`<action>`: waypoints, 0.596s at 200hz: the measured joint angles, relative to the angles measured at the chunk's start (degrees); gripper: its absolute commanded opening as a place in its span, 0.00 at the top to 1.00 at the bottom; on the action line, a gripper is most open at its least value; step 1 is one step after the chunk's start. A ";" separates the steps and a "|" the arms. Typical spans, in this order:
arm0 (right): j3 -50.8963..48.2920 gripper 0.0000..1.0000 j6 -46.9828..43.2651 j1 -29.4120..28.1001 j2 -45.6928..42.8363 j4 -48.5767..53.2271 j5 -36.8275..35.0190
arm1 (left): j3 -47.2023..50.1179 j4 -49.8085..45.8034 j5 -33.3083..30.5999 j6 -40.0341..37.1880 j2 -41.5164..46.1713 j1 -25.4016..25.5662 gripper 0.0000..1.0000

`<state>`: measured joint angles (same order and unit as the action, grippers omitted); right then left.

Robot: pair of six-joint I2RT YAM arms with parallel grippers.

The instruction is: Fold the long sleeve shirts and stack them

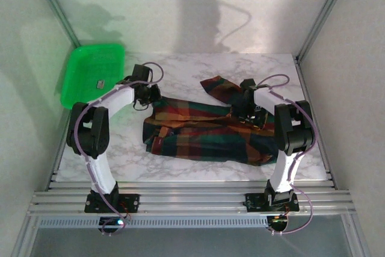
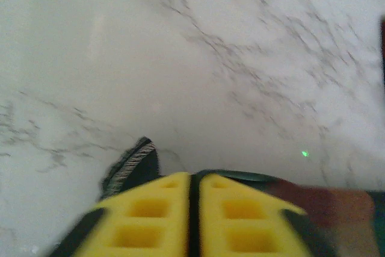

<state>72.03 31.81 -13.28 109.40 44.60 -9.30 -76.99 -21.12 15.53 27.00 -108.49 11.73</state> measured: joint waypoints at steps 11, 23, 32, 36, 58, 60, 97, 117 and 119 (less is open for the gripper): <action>0.00 0.42 -0.11 0.13 0.00 0.09 -0.15 | -3.56 -0.17 -2.10 0.57 -2.45 -0.85 0.42; 0.00 0.41 -0.04 0.26 -0.02 0.24 -0.11 | -8.87 -0.04 -4.07 0.90 -5.73 -1.79 0.36; -0.02 0.39 -0.07 0.28 -0.15 0.26 -0.09 | -13.14 -0.11 -5.53 1.46 -7.91 -2.32 0.32; -0.04 0.38 -0.09 0.28 -0.35 0.26 -0.04 | -14.67 -0.13 -6.16 1.46 -8.59 -2.49 0.32; -0.15 0.32 -0.70 0.39 -2.21 0.31 0.59 | -20.83 -2.25 -9.49 2.27 -9.51 -2.08 0.28; -0.15 0.32 -0.66 0.39 -2.56 0.33 0.76 | -21.14 -2.45 -9.66 2.23 -9.44 -1.97 0.28; 5.42 0.31 -7.45 0.39 -9.84 1.03 4.22 | -21.66 -3.43 -8.85 5.42 -6.05 3.91 0.27; 14.05 0.32 -15.43 0.46 -8.52 0.42 5.99 | -17.25 -1.68 -4.70 9.53 -3.80 9.42 0.27; 15.15 0.32 -16.17 0.50 -8.20 0.35 5.95 | -16.50 -1.36 -4.20 9.88 -3.56 10.01 0.27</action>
<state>87.18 15.64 -12.78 101.21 44.95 -3.36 -93.49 -22.48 11.33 36.88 -112.05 21.74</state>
